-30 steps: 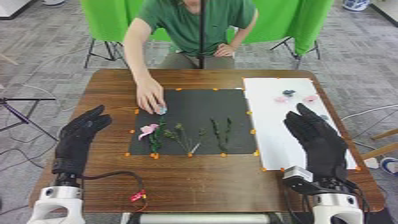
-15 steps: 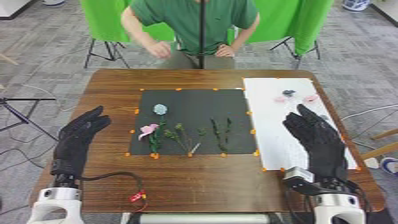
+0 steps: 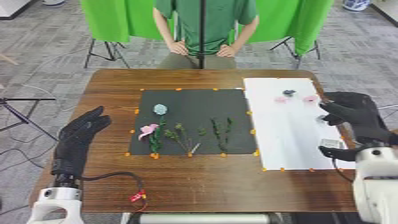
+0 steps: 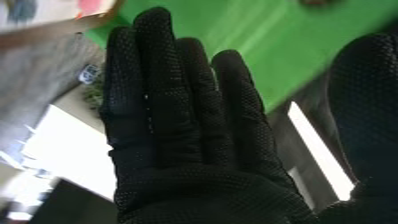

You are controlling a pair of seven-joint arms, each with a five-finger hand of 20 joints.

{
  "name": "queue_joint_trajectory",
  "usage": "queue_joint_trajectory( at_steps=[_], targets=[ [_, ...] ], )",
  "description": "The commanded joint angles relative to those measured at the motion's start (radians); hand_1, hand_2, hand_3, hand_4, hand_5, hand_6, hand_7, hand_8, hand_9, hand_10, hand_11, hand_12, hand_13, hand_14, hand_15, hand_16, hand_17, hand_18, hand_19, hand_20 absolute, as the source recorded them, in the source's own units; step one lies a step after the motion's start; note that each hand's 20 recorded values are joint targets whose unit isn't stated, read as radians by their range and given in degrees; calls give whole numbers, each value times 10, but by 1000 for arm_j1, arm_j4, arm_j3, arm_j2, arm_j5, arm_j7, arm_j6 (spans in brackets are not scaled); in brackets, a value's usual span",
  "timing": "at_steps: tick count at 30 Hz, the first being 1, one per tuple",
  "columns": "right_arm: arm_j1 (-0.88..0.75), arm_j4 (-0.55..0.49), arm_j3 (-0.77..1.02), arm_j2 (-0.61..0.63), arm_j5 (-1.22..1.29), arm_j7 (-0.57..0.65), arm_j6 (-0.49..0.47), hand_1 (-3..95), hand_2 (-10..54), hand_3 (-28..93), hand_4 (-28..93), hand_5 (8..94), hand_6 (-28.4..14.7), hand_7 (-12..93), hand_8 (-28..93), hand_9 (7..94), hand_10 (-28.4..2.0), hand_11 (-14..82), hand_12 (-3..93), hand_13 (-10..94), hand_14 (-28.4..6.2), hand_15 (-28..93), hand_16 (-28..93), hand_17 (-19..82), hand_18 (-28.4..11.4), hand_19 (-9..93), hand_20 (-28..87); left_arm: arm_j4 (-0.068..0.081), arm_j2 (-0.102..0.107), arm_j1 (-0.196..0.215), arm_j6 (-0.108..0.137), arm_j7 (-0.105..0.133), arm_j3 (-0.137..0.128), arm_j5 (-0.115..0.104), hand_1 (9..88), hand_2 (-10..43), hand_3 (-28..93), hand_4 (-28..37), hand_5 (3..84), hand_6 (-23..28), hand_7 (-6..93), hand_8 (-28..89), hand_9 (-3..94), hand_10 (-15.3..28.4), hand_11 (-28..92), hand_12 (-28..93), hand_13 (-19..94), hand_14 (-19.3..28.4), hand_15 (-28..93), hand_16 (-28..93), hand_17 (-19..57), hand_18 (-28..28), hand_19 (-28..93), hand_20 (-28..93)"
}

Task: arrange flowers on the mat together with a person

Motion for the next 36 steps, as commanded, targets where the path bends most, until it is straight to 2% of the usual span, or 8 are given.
queue_joint_trajectory(
  at_steps=[1,7,16,26,30,34,36],
  targets=[
    [202,175,-82,204,-465,10,-134,319,-95,668,-210,585,-35,115,-85,663,-182,177,199,718,-131,364,224,455,-172,663,417,-2,-2,7,1,-13,3,5,274,-57,667,-167,457,32,131,-62,460,126,184,147,363,168,143,47,55,130,88,185],
    [282,275,-143,255,-572,27,-277,333,-95,664,-217,589,-15,116,-89,696,-172,171,191,771,-110,376,235,501,-159,713,409,-4,-4,10,-3,-15,1,6,273,-57,667,-166,457,32,130,-62,460,126,185,147,363,167,142,47,55,130,88,185],
    [345,382,-188,238,-601,55,-362,333,-95,653,-227,614,2,122,-97,772,-155,172,181,855,-75,375,254,585,-128,780,361,-3,-1,7,-7,-16,0,4,273,-59,669,-166,457,32,129,-62,459,127,183,147,363,167,141,48,54,129,87,185],
    [380,472,-221,191,-635,38,-361,350,-95,656,-232,611,11,127,-100,815,-134,158,162,920,-50,351,268,642,-100,825,299,0,1,2,-7,-14,5,2,274,-58,666,-165,457,32,129,-61,460,127,184,147,362,167,141,48,54,129,87,184],
    [360,491,-233,177,-643,19,-323,380,-95,671,-246,622,18,139,-105,831,-122,161,161,935,-44,361,274,652,-94,846,280,0,1,3,-1,-15,5,-1,275,-58,666,-166,457,32,129,-61,459,126,184,147,362,167,140,48,54,129,88,184],
    [335,508,-251,169,-659,5,-251,451,-95,675,-260,679,32,170,-114,862,-111,178,174,937,-30,407,264,666,-91,878,268,2,1,2,0,-14,1,0,275,-58,666,-166,456,32,130,-61,459,127,182,146,361,166,140,48,54,129,88,184],
    [327,516,-259,165,-665,0,-222,508,-95,620,-247,706,31,175,-54,894,-102,143,238,937,-25,436,247,669,-93,895,268,1,1,4,0,-13,-1,-2,278,-57,664,-165,457,32,129,-61,459,127,183,147,362,166,140,49,54,129,87,184]
  ],
)
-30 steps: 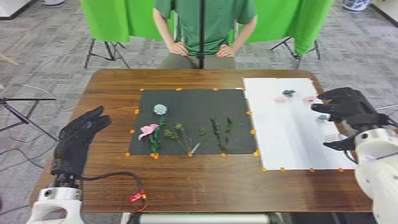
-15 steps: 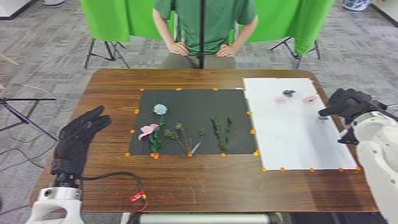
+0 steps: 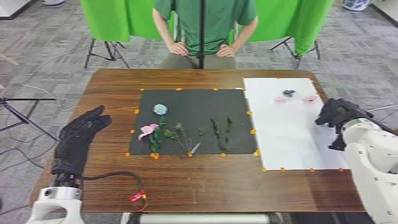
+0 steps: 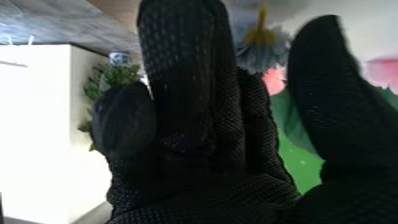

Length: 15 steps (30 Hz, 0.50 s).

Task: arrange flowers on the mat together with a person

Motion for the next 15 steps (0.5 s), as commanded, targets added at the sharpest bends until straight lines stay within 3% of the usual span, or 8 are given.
queue_joint_trajectory(
  at_steps=[1,4,7,15],
  targets=[
    [-60,36,-41,-26,-31,-29,107,531,-95,595,-239,721,30,176,-24,904,-99,130,257,937,-23,448,242,671,-92,901,268,5,-2,4,0,-9,-4,-2,278,-58,664,-165,457,32,129,-61,459,126,183,147,362,167,140,49,54,129,88,184],
    [-63,38,-51,-21,-29,-23,135,616,-95,481,-189,763,27,177,24,933,-86,102,305,937,-18,485,228,677,-95,921,273,7,2,7,7,-8,-11,-4,278,-58,664,-164,457,32,129,-61,459,126,184,147,362,166,141,48,54,128,88,184],
    [-60,13,-47,-6,-10,-7,148,653,-95,499,-198,824,25,206,61,937,-77,142,312,937,-15,531,220,690,-98,932,296,11,9,8,27,-2,-28,-9,279,-58,663,-165,456,32,129,-61,458,126,183,147,361,166,141,48,54,129,88,184],
    [-41,-217,-49,49,111,69,191,670,-95,502,-188,845,19,208,73,937,-78,185,302,937,-8,566,207,704,-99,932,355,14,28,27,63,6,-78,-34,277,-54,663,-166,457,32,130,-62,457,126,183,147,360,165,141,48,54,129,88,184]
  ],
)
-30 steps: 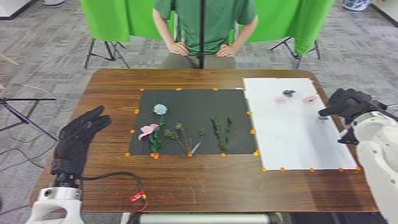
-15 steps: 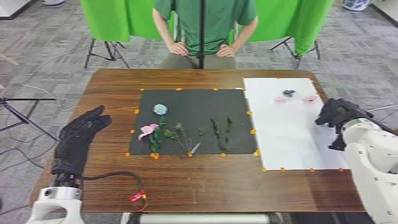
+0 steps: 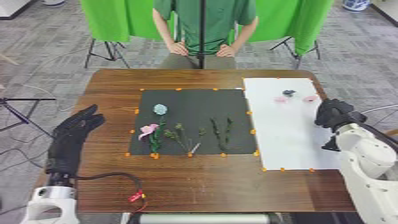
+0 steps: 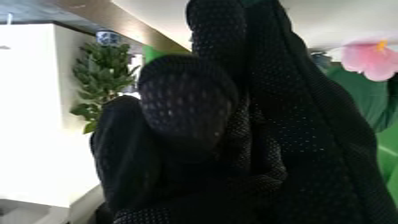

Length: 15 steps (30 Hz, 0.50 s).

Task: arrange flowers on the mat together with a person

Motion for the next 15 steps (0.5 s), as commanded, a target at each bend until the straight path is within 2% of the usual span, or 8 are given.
queue_joint_trajectory(
  at_steps=[1,7,10,15],
  targets=[
    [13,-229,-27,54,98,53,41,670,-95,503,-188,846,18,208,73,937,-78,185,301,937,-8,567,207,704,-99,932,357,12,17,27,45,2,-50,-25,276,-53,664,-167,457,33,130,-61,458,126,183,147,360,166,141,48,55,129,88,184],
    [125,-327,-186,40,168,9,1,663,-95,520,-190,849,15,204,79,937,-77,189,302,937,-5,579,206,706,-97,932,391,17,16,29,48,0,-55,-27,269,-49,670,-170,458,33,130,-61,458,127,184,147,361,167,144,47,55,128,88,184],
    [215,-324,-305,-4,196,-37,-31,661,-95,524,-192,850,15,202,79,937,-77,190,302,937,-2,584,208,706,-96,932,398,18,15,29,48,-4,-55,-29,267,-45,669,-174,458,33,130,-61,458,128,184,146,361,167,145,47,56,128,88,185],
    [374,-235,-524,-109,184,-120,-68,655,-95,532,-199,850,17,202,80,937,-77,191,301,937,2,595,209,707,-97,932,427,22,13,22,45,-3,-46,-27,255,-34,668,-183,458,33,130,-62,458,127,184,146,362,167,145,46,56,128,88,185]
  ],
)
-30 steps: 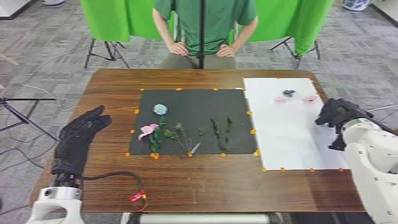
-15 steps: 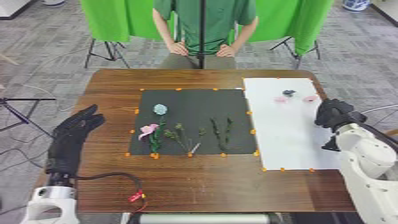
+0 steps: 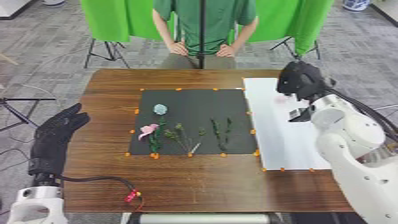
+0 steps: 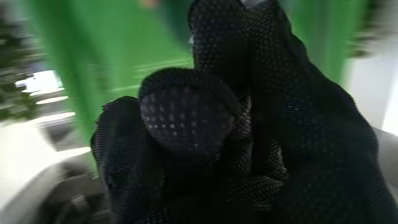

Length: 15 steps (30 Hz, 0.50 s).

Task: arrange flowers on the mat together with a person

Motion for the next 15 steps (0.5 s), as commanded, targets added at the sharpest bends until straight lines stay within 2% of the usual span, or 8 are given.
queue_joint_trajectory(
  at_steps=[1,8,10,15],
  targets=[
    [246,75,-313,-188,-25,-143,-76,653,-95,533,-199,849,17,202,81,937,-77,191,301,937,2,596,209,707,-97,932,430,16,-3,6,8,-6,11,-6,252,-30,667,-186,458,33,130,-62,458,128,184,146,362,167,145,46,56,128,88,185],
    [317,145,-464,-290,-106,-231,-107,649,-95,537,-203,848,20,203,81,937,-74,185,304,937,2,605,212,707,-101,932,464,23,-2,-3,-2,-14,26,-3,244,-25,670,-198,459,33,130,-62,459,128,186,146,362,167,145,45,55,129,90,185],
    [324,167,-481,-315,-127,-247,-118,649,-95,537,-203,847,22,204,80,937,-73,183,303,937,3,607,213,707,-101,932,473,28,-1,-12,-4,-17,31,-2,243,-24,671,-199,459,34,129,-62,459,128,185,146,362,168,145,45,56,129,90,184],
    [333,210,-502,-358,-187,-270,-150,644,-95,543,-203,842,27,208,78,937,-70,174,308,937,5,620,214,706,-105,932,493,27,2,-10,-9,-17,36,-2,241,-24,672,-199,459,33,128,-61,460,128,185,146,362,168,145,45,56,129,89,184]
  ],
)
